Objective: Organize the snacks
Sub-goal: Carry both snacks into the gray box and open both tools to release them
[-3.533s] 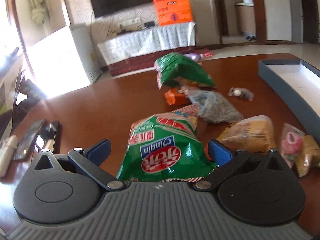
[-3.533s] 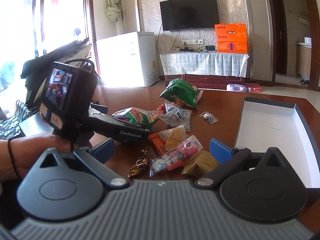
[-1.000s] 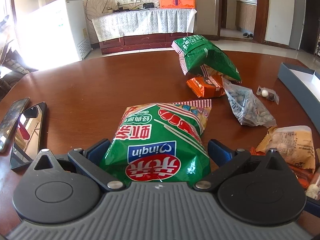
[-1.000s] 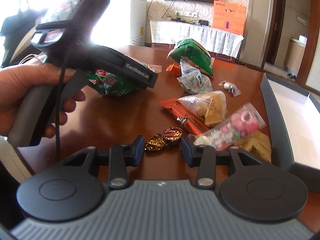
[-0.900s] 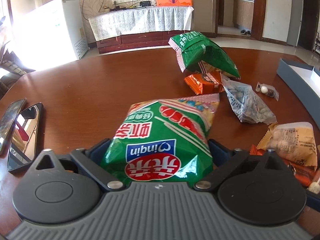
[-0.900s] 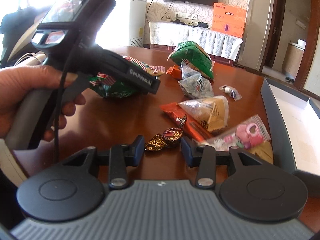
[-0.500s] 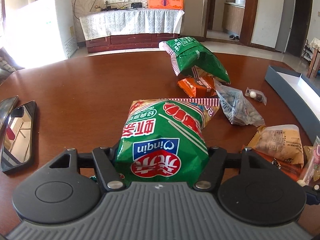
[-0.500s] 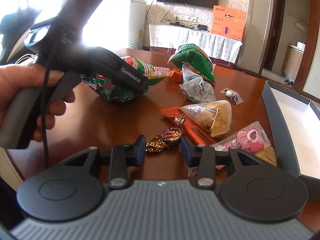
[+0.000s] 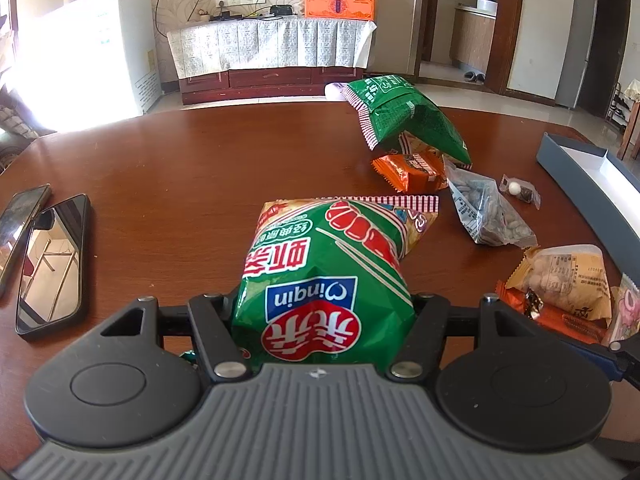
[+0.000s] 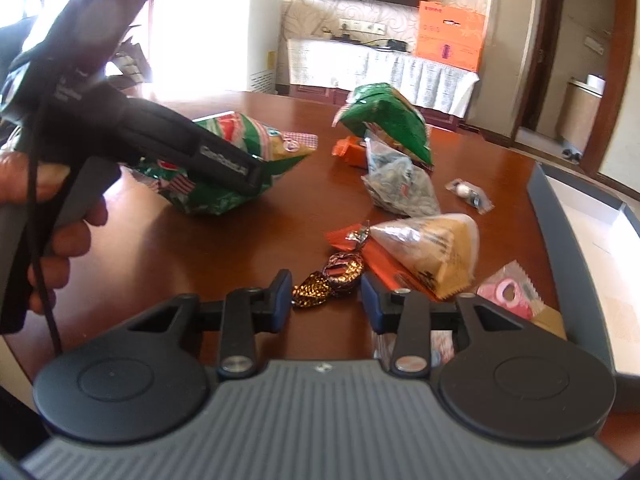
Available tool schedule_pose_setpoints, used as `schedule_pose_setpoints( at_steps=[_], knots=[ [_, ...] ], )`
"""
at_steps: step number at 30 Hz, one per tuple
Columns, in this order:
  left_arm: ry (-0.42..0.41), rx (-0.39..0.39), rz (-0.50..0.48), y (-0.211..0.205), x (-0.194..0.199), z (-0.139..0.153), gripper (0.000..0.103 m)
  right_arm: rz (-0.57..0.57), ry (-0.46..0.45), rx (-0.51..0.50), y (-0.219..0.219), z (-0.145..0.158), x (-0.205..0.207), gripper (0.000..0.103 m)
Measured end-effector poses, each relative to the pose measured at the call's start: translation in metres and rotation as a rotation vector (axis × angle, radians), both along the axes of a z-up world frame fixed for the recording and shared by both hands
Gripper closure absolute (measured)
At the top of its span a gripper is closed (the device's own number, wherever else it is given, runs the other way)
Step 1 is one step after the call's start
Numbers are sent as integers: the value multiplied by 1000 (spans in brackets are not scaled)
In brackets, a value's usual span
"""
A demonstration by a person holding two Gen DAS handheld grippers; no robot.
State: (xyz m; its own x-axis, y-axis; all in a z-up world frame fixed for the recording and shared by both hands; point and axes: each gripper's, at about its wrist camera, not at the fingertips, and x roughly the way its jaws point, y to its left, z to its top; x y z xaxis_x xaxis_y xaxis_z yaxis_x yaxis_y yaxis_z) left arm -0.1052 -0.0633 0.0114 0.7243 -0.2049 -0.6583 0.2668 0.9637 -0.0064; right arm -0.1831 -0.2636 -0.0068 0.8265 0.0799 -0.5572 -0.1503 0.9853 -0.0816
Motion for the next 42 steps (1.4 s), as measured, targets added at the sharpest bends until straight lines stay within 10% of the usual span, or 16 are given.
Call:
schedule_pose_setpoints(
  at_steps=[4, 26, 42],
  knots=[
    [-6, 17, 1, 0, -2, 1, 35, 21, 13, 18, -4, 4, 4, 82],
    [-120, 66, -9, -19, -28, 22, 35, 84, -127, 0, -25, 47, -45, 82],
    [-182, 56, -199, -136, -54, 50, 35, -149, -211, -26, -138, 73, -61, 82]
  ],
)
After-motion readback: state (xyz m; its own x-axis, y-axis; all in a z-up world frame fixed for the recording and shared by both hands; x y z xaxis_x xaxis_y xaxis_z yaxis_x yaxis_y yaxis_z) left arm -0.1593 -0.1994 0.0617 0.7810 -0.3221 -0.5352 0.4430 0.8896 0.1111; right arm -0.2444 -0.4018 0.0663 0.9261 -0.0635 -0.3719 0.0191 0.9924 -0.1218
